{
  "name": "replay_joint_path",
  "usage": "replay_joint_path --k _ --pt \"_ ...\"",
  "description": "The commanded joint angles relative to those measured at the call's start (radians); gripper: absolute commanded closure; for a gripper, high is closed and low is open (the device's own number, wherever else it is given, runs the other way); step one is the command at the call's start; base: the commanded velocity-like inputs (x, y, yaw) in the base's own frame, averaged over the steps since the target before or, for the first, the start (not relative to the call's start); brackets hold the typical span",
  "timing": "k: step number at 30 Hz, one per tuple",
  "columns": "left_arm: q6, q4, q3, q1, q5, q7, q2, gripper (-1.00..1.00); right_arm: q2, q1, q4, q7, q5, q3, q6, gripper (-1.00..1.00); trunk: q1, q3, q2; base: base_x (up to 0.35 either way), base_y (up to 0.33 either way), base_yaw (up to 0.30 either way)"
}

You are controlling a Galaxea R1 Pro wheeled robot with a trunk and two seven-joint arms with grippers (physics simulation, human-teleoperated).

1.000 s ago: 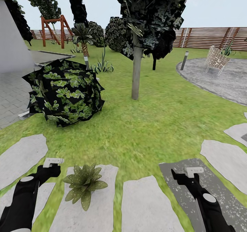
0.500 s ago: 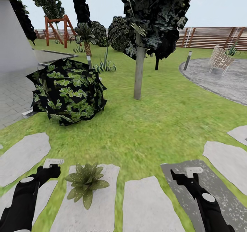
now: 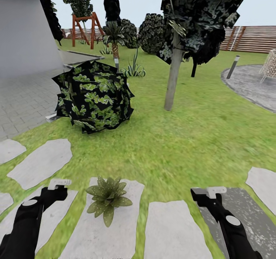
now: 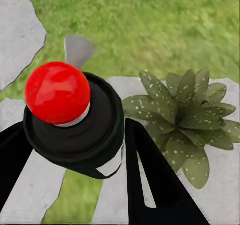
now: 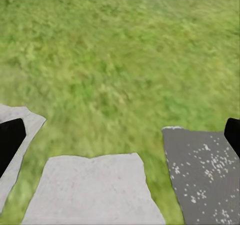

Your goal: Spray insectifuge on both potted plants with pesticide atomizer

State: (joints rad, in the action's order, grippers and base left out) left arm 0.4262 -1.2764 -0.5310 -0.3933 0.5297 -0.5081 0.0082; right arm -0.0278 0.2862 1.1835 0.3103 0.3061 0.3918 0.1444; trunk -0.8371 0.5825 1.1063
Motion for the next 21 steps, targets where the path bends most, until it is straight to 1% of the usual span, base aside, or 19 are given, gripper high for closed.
replay_joint_path --k 1,5,9,11,21 --pt "0.002 -0.001 -0.001 -0.001 0.009 -0.006 0.0 1.0 -0.001 0.001 0.002 0.009 0.008 0.004 0.004 -1.0 0.0 0.002 0.001 0.0 0.0 0.278" --pt "0.002 -0.001 0.0 -0.001 0.009 -0.006 -0.002 1.0 -0.001 0.001 0.002 0.009 0.008 0.004 0.004 -1.0 0.0 0.005 0.001 0.0 0.0 0.277" --pt "0.002 -0.001 0.0 -0.001 0.009 -0.006 -0.014 1.0 -0.001 0.001 0.002 0.009 0.008 0.004 0.004 -1.0 0.0 0.008 0.001 0.0 0.0 0.278" --pt "0.002 -0.001 0.0 -0.001 0.009 -0.006 -0.016 1.0 -0.001 0.001 0.002 0.009 0.008 0.004 0.004 -1.0 0.0 0.01 0.001 0.0 0.0 0.277" --pt "0.002 -0.001 0.0 -0.001 0.009 -0.006 -0.017 1.0 -0.001 0.001 0.002 0.009 0.008 0.004 0.004 -1.0 0.0 0.018 0.001 0.0 0.0 0.277"
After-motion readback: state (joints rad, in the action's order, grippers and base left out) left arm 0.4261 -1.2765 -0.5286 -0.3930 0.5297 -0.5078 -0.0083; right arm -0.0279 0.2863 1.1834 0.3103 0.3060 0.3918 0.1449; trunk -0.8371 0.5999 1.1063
